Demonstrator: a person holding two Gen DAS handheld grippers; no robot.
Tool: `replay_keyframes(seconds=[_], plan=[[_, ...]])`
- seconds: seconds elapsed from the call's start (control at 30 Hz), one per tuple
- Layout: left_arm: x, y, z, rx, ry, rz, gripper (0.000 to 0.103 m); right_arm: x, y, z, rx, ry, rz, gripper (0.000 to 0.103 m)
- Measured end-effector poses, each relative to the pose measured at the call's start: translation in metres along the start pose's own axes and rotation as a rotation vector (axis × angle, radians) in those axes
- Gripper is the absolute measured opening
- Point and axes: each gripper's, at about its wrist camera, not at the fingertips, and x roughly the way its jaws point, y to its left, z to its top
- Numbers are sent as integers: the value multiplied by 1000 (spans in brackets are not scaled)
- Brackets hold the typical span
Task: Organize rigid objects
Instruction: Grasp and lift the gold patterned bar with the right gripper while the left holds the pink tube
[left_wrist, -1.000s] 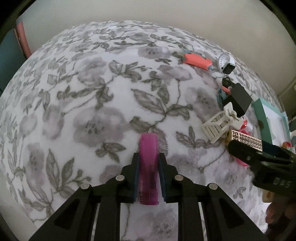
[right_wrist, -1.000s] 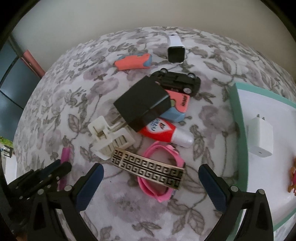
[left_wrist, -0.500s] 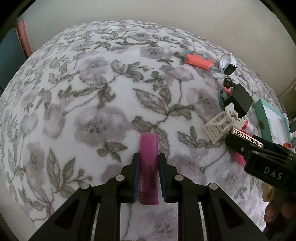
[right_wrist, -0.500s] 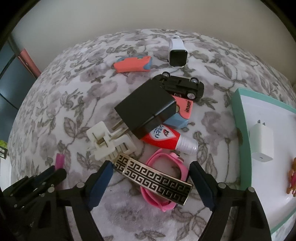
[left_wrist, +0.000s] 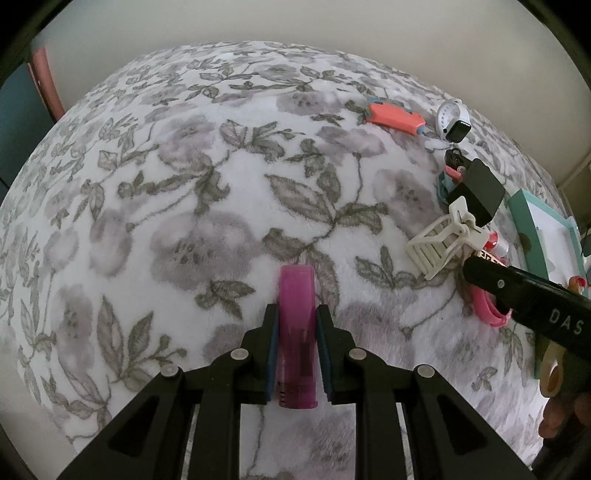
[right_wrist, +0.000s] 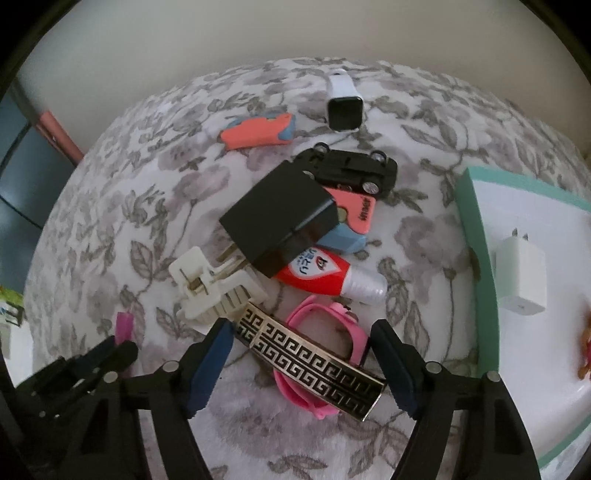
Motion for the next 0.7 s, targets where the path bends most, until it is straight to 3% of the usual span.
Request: replay_keyframes(seconds=[0.2,0.27,0.53,0.7], plan=[[-1,1,-1,-8,7,-3,20,-5,-8,-2,39,3,30,78],[-1,2,-2,-11,11,-3,20,-10,-10,-2,56,-8,44,56],[-3,2,-3,-12,20,1,20,-15,-23,-4,99,7,68,46],[-3,3,-6,-7,24,10,20,-24,-21,-12,58,17,31,38]])
